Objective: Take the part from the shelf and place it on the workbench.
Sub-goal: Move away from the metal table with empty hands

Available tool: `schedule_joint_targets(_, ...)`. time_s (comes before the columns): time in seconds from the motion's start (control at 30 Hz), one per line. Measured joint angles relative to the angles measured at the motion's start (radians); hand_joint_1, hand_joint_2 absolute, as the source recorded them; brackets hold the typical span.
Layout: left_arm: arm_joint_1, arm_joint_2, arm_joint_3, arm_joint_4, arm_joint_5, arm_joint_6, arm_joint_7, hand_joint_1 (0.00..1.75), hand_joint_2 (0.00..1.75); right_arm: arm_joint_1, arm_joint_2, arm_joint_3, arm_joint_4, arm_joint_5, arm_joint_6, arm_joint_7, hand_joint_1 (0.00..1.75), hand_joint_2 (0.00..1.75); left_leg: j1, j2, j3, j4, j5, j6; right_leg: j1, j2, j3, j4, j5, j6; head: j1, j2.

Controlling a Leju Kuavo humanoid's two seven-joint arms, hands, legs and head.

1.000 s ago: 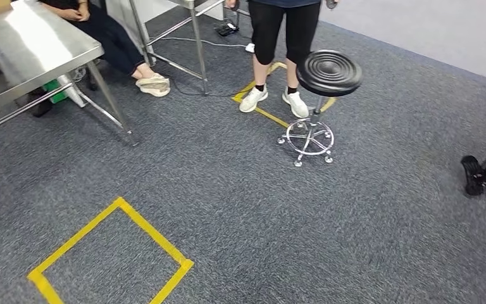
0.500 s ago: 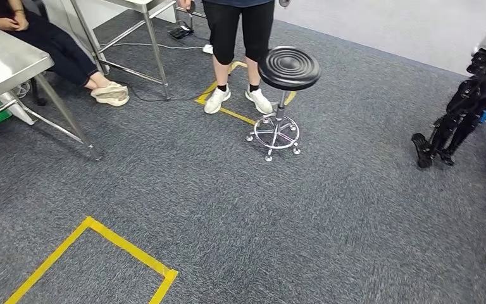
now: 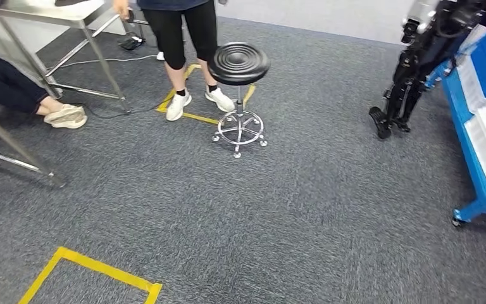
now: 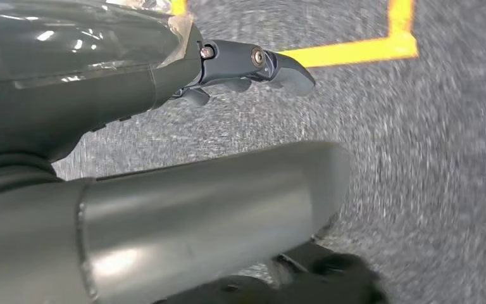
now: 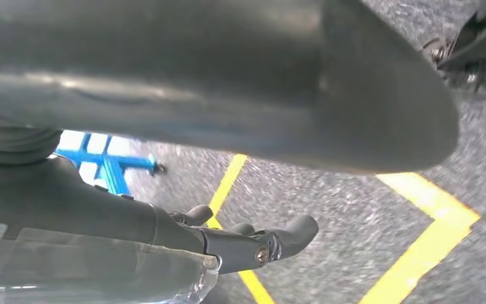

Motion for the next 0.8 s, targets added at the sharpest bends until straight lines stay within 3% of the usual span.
schedule_joint_targets(0.07, 0.004, 0.0, 0.0, 0.0, -0.001, 0.0, 0.001, 0.0, 0.0, 0.001, -0.001, 0.0, 0.0, -0.001, 0.001, 0.001, 0.0, 0.0, 0.0, -0.021, -0.063, 0.121, -0.05, 0.001, 0.004, 0.024, -0.002, 0.0, 0.001, -0.007, -0.001, 0.0)
schedule_joint_targets(0.1, 0.005, 0.0, 0.0, 0.0, -0.001, 0.001, 0.001, 0.0, 0.0, 0.002, -0.001, 0.0, 0.0, -0.002, 0.001, 0.002, 0.0, 0.0, 0.0, -0.024, -0.08, 0.148, -0.049, 0.001, 0.006, 0.037, -0.002, 0.001, 0.002, -0.008, -0.001, 0.0)
schedule_joint_targets(0.13, 0.006, 0.0, 0.0, 0.0, -0.001, 0.001, 0.001, 0.0, 0.0, 0.003, -0.001, 0.0, 0.0, -0.003, 0.002, 0.002, 0.0, 0.0, 0.001, -0.025, -0.081, 0.138, -0.029, 0.001, 0.007, 0.051, -0.001, 0.001, 0.001, -0.008, -0.001, 0.0)
schedule_joint_targets(0.17, 0.006, 0.0, 0.0, 0.0, -0.001, 0.001, 0.001, 0.0, 0.0, 0.004, 0.0, 0.0, 0.0, -0.004, 0.004, 0.003, 0.0, 0.0, 0.003, -0.028, -0.064, 0.092, 0.007, 0.002, 0.007, 0.065, 0.0, 0.002, 0.001, -0.007, -0.001, 0.0)
schedule_joint_targets(0.23, 0.005, 0.0, 0.0, 0.0, -0.002, 0.001, 0.003, 0.0, 0.0, 0.005, 0.0, 0.0, 0.0, -0.006, 0.007, 0.004, 0.0, 0.0, 0.01, -0.062, -0.008, -0.037, 0.077, 0.001, 0.009, 0.089, 0.0, 0.008, 0.0, -0.003, -0.001, 0.0)
schedule_joint_targets(0.3, 0.004, 0.0, -0.001, 0.0, -0.002, 0.0, 0.006, 0.0, 0.0, 0.004, 0.0, 0.0, 0.0, -0.007, 0.009, 0.005, 0.0, 0.0, 0.011, -0.091, 0.019, -0.104, 0.099, 0.004, 0.013, 0.109, -0.009, 0.012, -0.001, 0.008, 0.0, 0.0)
schedule_joint_targets(0.37, 0.003, -0.002, -0.001, 0.0, -0.003, 0.0, 0.006, 0.0, 0.0, 0.006, 0.0, 0.0, 0.0, -0.009, 0.01, 0.005, 0.0, 0.0, 0.004, -0.078, 0.018, -0.109, 0.1, 0.016, 0.011, 0.127, -0.021, 0.009, 0.003, 0.023, 0.001, 0.0)
schedule_joint_targets(0.4, 0.002, -0.003, -0.001, 0.0, -0.004, 0.0, 0.006, 0.0, 0.0, 0.008, 0.0, 0.0, 0.0, -0.009, 0.011, 0.006, 0.0, 0.0, 0.003, -0.068, 0.02, -0.113, 0.103, 0.025, 0.009, 0.125, -0.026, 0.012, 0.003, 0.029, 0.001, 0.0)
schedule_joint_targets(0.47, 0.0, -0.004, -0.001, 0.0, -0.004, 0.001, 0.006, 0.0, 0.0, 0.008, 0.0, 0.0, 0.0, -0.01, 0.011, 0.006, 0.0, 0.0, 0.002, -0.043, 0.022, -0.122, 0.111, 0.041, 0.011, 0.085, -0.051, 0.063, -0.023, 0.03, 0.005, 0.0)
schedule_joint_targets(0.53, 0.002, -0.004, -0.001, 0.0, -0.004, 0.001, 0.006, 0.0, 0.0, 0.005, 0.001, 0.0, 0.0, -0.01, 0.012, 0.006, 0.0, 0.0, -0.002, -0.016, 0.022, -0.126, 0.113, 0.049, 0.013, 0.038, -0.112, 0.187, -0.079, 0.023, 0.008, 0.0)
schedule_joint_targets(0.6, 0.002, -0.004, -0.003, 0.0, -0.004, 0.001, 0.007, 0.0, 0.0, 0.005, 0.001, 0.0, 0.0, -0.01, 0.012, 0.006, 0.0, 0.0, -0.005, 0.011, 0.021, -0.126, 0.112, 0.051, 0.011, 0.025, -0.16, 0.286, -0.113, 0.026, 0.009, 0.0)
schedule_joint_targets(0.63, 0.002, -0.004, -0.003, 0.0, -0.004, 0.001, 0.007, 0.0, 0.0, 0.006, 0.001, 0.0, 0.0, -0.01, 0.012, 0.006, 0.0, 0.0, -0.005, 0.024, 0.021, -0.126, 0.111, 0.051, 0.01, 0.021, -0.156, 0.282, -0.108, 0.032, 0.009, 0.0)
schedule_joint_targets(0.7, 0.001, -0.006, -0.004, 0.0, -0.004, 0.002, 0.007, 0.0, 0.0, 0.007, 0.001, 0.0, 0.0, -0.01, 0.012, 0.006, 0.0, 0.0, -0.006, 0.046, 0.025, -0.126, 0.108, 0.047, 0.009, -0.002, -0.09, 0.163, -0.064, 0.048, 0.009, 0.0)
schedule_joint_targets(0.77, 0.0, -0.006, -0.004, 0.0, -0.004, 0.002, 0.007, 0.0, 0.0, 0.004, 0.0, 0.0, 0.0, -0.009, 0.012, 0.006, 0.0, 0.0, -0.01, 0.066, 0.033, -0.125, 0.101, 0.036, 0.015, -0.049, -0.024, 0.042, -0.023, 0.046, 0.01, 0.0)
schedule_joint_targets(0.8, 0.0, -0.006, -0.004, 0.0, -0.004, 0.003, 0.009, 0.0, 0.0, 0.003, 0.0, 0.0, 0.0, -0.009, 0.012, 0.006, 0.0, 0.0, -0.013, 0.075, 0.037, -0.126, 0.097, 0.03, 0.019, -0.063, -0.012, 0.016, -0.014, 0.04, 0.009, 0.0)
